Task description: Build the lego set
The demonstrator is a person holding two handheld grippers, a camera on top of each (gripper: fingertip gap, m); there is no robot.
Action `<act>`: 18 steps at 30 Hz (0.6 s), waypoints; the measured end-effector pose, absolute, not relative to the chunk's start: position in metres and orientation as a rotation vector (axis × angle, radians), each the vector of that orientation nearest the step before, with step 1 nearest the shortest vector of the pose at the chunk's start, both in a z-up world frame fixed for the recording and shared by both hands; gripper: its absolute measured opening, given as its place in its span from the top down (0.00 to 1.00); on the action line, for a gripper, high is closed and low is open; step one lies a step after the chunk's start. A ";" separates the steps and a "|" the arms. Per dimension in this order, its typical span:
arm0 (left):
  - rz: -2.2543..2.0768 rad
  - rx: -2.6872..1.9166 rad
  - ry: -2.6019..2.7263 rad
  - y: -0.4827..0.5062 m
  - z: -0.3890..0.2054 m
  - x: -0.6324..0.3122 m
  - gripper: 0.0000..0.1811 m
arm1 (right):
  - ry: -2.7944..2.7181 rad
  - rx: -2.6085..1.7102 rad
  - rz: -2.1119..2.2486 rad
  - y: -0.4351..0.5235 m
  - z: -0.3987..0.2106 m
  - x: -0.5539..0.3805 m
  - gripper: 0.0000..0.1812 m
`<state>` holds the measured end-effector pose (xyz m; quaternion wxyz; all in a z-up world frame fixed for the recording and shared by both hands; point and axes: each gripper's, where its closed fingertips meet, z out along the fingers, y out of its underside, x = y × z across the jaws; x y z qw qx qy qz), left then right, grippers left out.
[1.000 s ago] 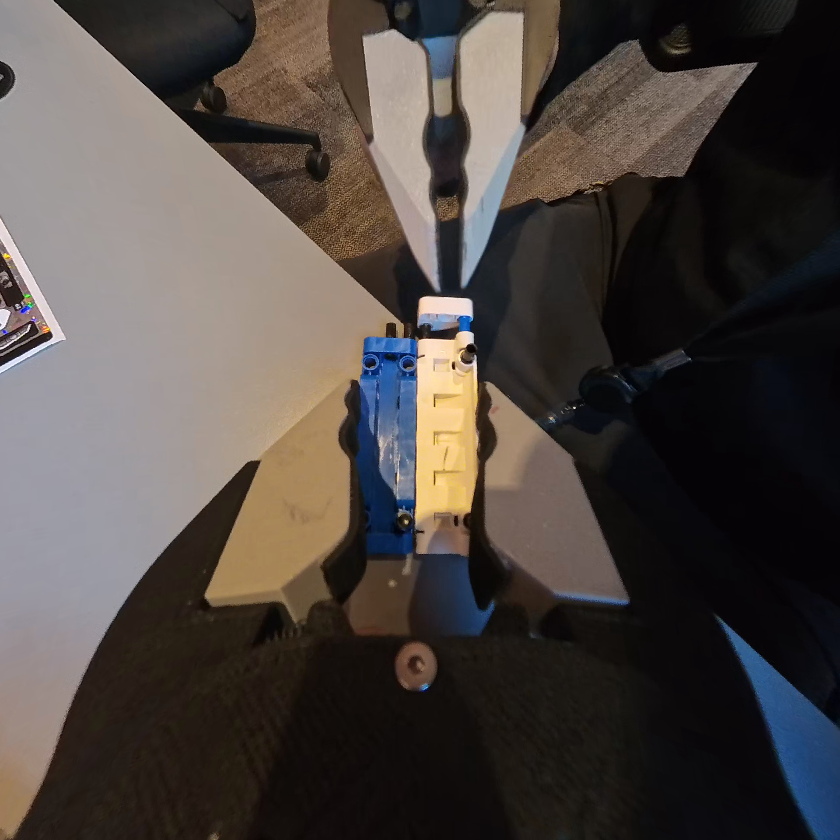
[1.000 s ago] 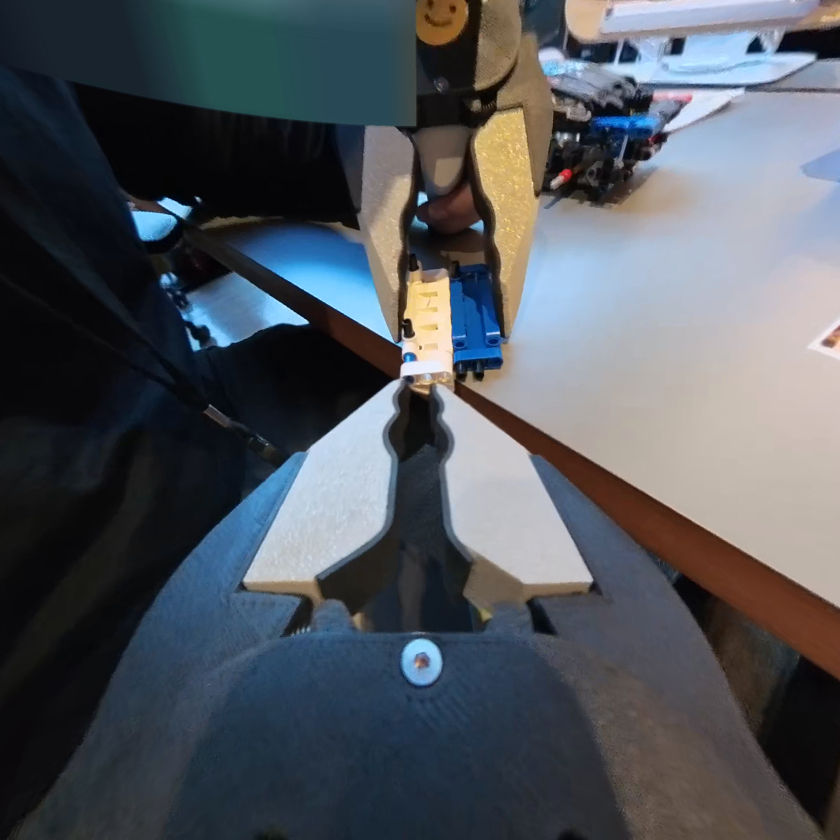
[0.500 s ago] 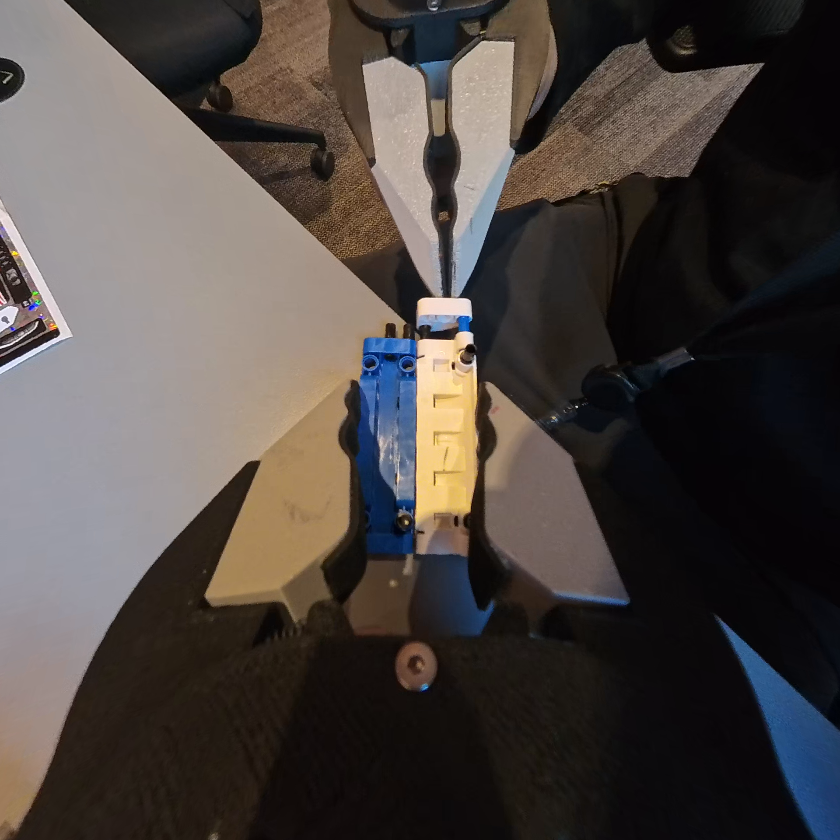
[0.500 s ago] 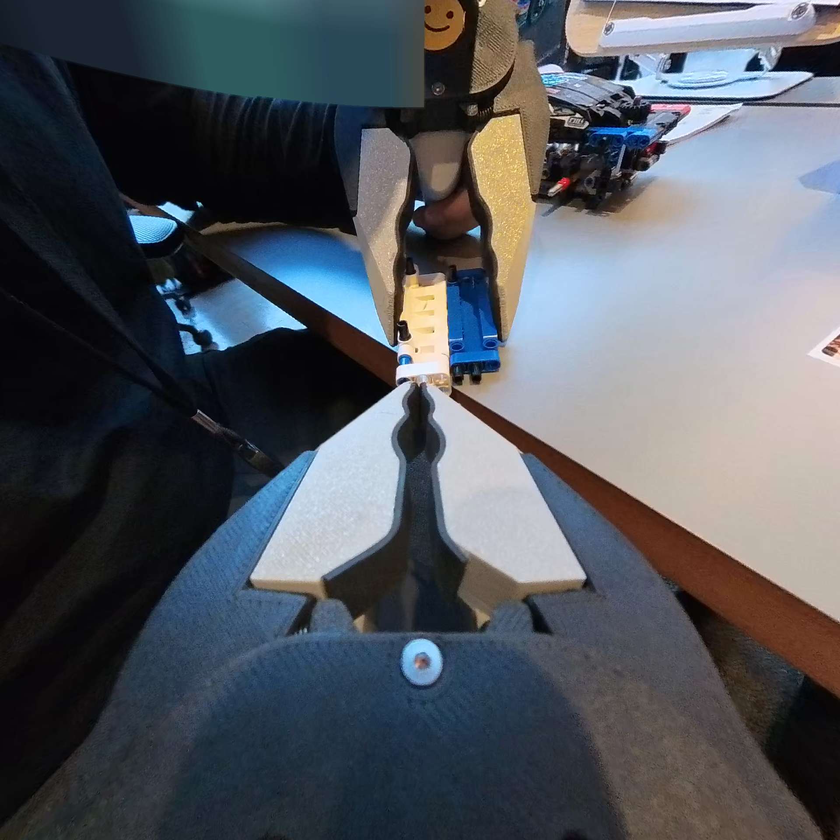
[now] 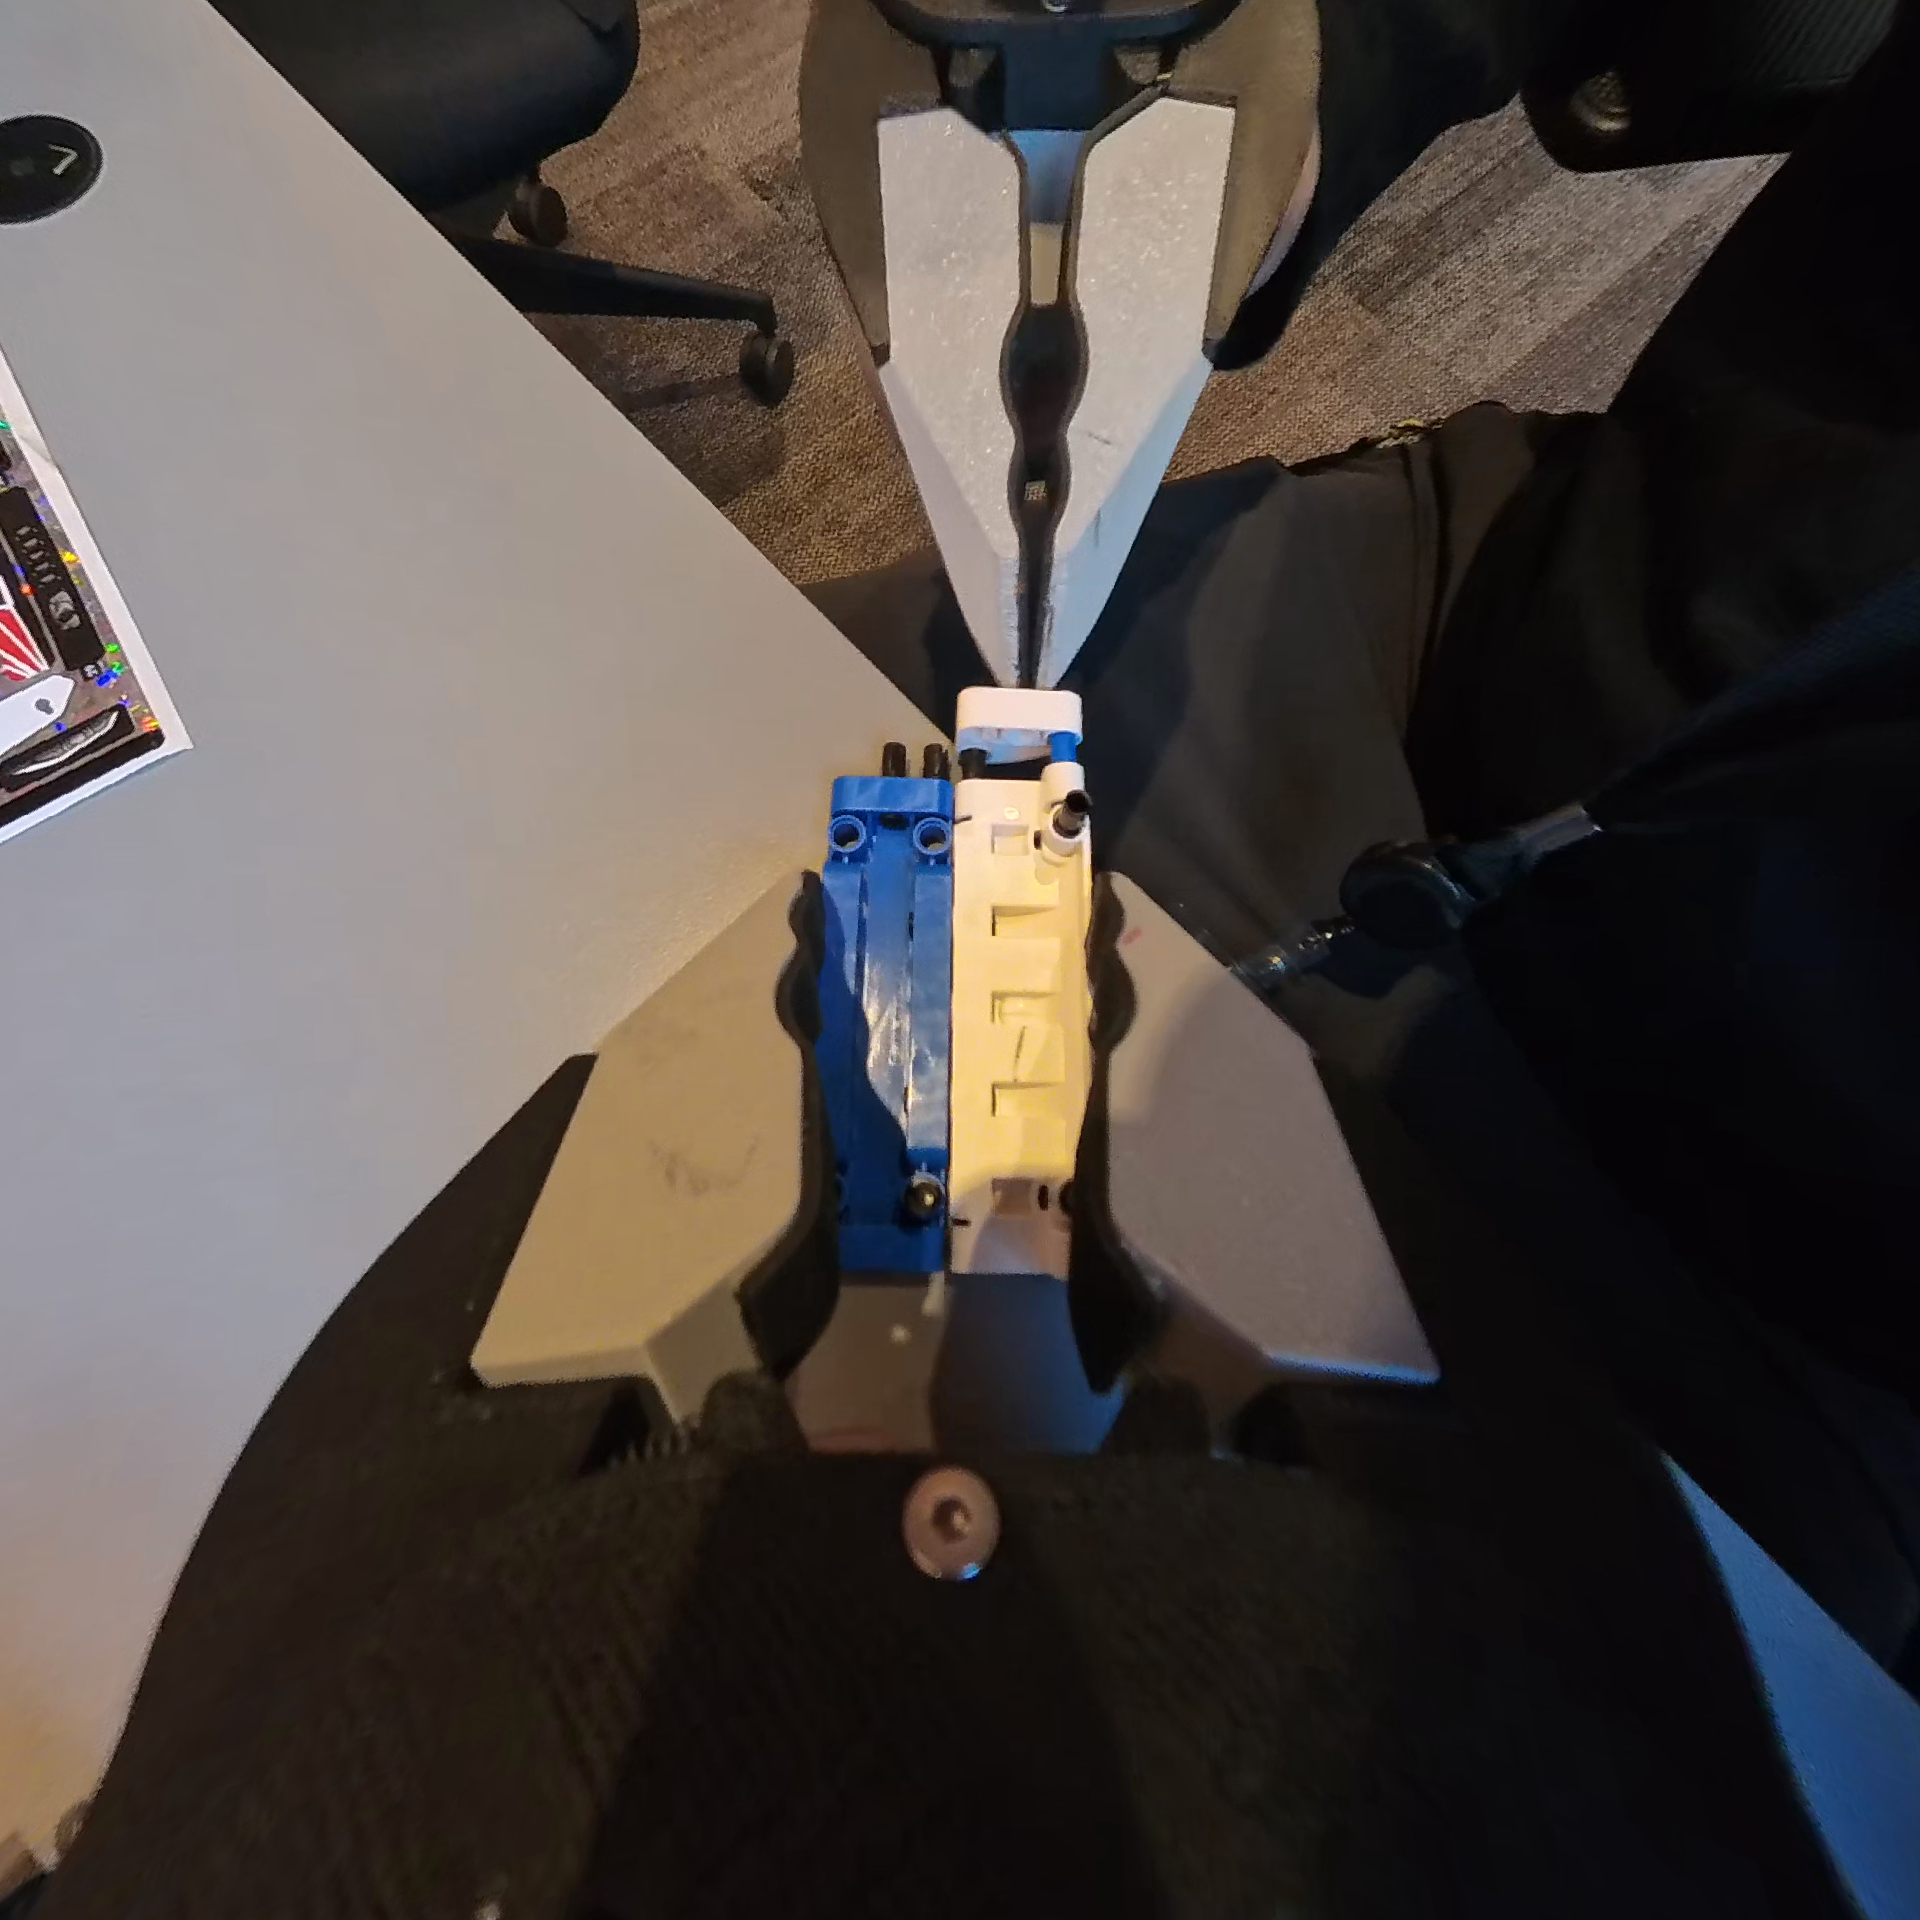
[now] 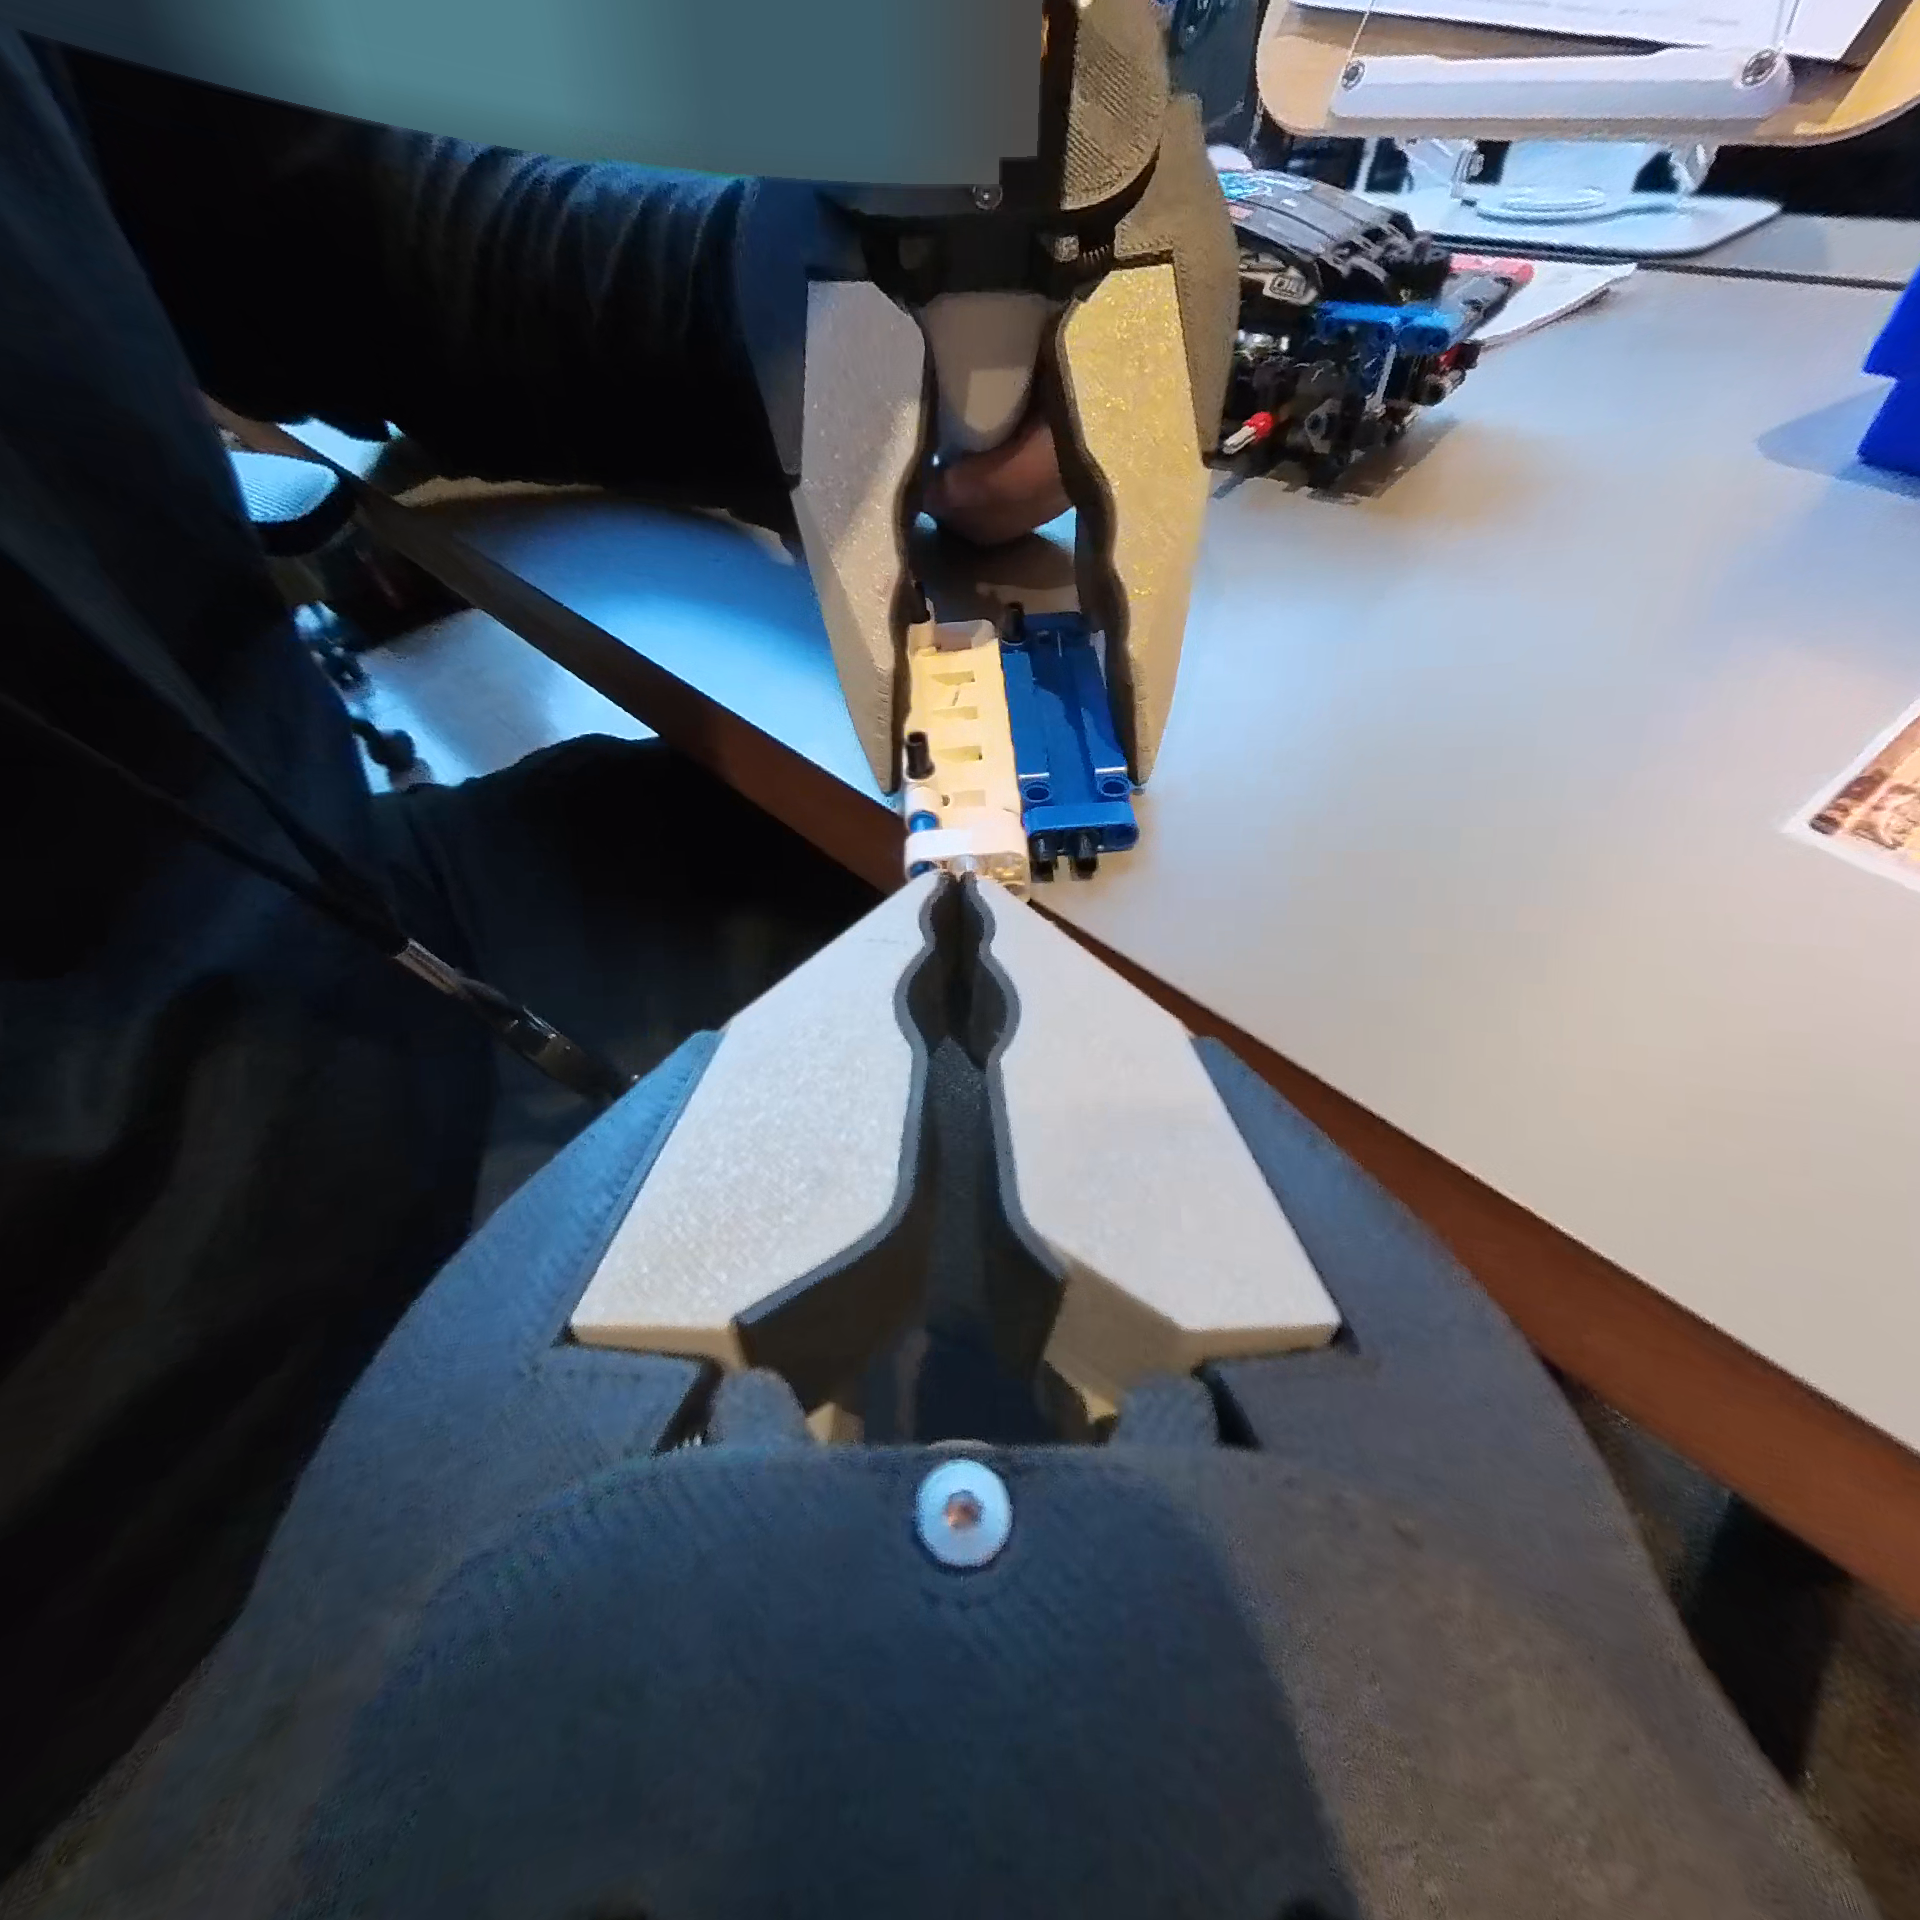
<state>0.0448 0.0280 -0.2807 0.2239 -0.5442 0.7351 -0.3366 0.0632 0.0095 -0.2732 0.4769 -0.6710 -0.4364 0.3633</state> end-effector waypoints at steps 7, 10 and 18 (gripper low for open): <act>-0.929 -1.502 2.023 0.028 -0.281 0.045 0.73 | -1.068 -1.598 0.937 0.006 -0.269 0.067 1.00; -0.929 -1.505 2.022 0.029 -0.281 0.045 0.73 | -1.084 -1.586 0.934 0.007 -0.269 0.064 1.00; -0.929 -1.508 2.018 0.029 -0.281 0.046 0.73 | -1.061 -1.607 0.965 0.010 -0.270 0.065 1.00</act>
